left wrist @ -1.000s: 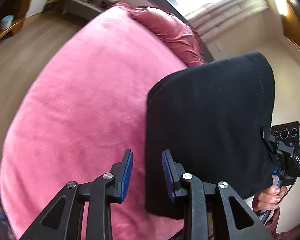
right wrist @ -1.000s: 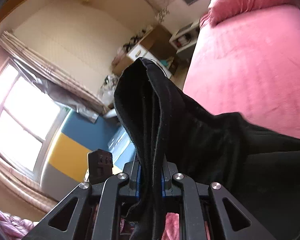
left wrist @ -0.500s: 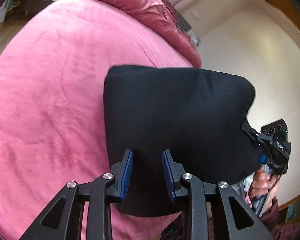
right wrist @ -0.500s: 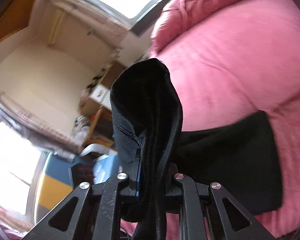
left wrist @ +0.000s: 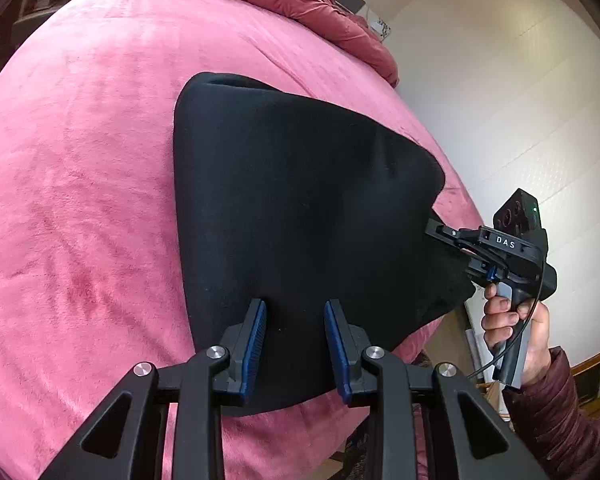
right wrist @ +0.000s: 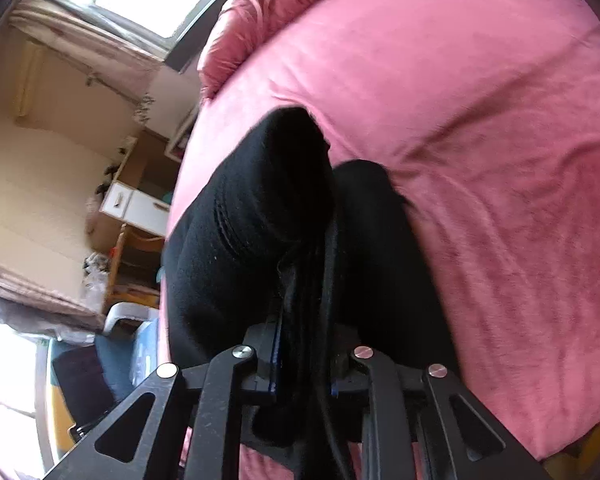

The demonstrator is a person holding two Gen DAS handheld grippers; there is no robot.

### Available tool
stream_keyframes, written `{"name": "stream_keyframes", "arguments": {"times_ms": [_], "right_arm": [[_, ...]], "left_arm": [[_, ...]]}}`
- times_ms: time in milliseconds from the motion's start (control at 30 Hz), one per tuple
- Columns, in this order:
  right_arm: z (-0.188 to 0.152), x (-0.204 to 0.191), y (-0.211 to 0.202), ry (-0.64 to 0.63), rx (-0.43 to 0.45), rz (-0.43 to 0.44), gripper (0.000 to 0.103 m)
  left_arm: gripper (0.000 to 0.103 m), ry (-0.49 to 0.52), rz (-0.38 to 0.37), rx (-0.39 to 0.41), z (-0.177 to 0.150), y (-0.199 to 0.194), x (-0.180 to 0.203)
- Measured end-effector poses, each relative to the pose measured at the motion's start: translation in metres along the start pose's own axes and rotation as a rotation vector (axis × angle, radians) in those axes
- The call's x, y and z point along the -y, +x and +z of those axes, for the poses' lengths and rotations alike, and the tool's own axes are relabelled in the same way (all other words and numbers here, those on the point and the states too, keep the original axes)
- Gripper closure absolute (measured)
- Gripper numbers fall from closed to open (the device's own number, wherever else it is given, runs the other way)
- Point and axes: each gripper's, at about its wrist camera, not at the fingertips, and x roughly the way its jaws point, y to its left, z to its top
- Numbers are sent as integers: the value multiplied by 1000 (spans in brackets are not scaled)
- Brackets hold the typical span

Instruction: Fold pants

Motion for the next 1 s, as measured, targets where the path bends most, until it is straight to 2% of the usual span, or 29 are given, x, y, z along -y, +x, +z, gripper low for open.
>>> {"name": "stream_keyframes", "arguments": {"times_ms": [133,200,333,433,567,667,733,767,833,867,1000], "right_arm": [[4,16,-14,44,39,-14,76],[4,21,-29,59,70,-17,64],[-6,10,-59,45,94,-14,64],[-29,-8,-69,28,43,37,64],[-50,-16,-52,42,-15,23,64],[-51,-1,-37,121,-19,-41,64],[-48,3,-32,157,3,-46,65],[-47,3,-31,155,14,-62,68],[-44,1,-32,141,37,-98,88],[-43,-2,-34,120,41,-120,94],[-49,-18,-51,57,38,-103,94]], "left_arm": [[72,-15,-1,-11,0,0,-1],[72,-18,0,-12,-1,0,-1],[72,-17,0,-6,2,4,1],[72,-24,-8,-2,0,2,-3],[72,-33,-15,2,2,-2,-6],[72,-23,-12,5,1,-6,-4],[72,-16,-12,9,1,-8,-3],[72,-18,-12,9,0,-8,-3],[72,-19,-10,11,0,-9,-3],[72,-19,-11,10,-1,-10,-3],[72,-13,-12,9,-3,-10,-3]]}}
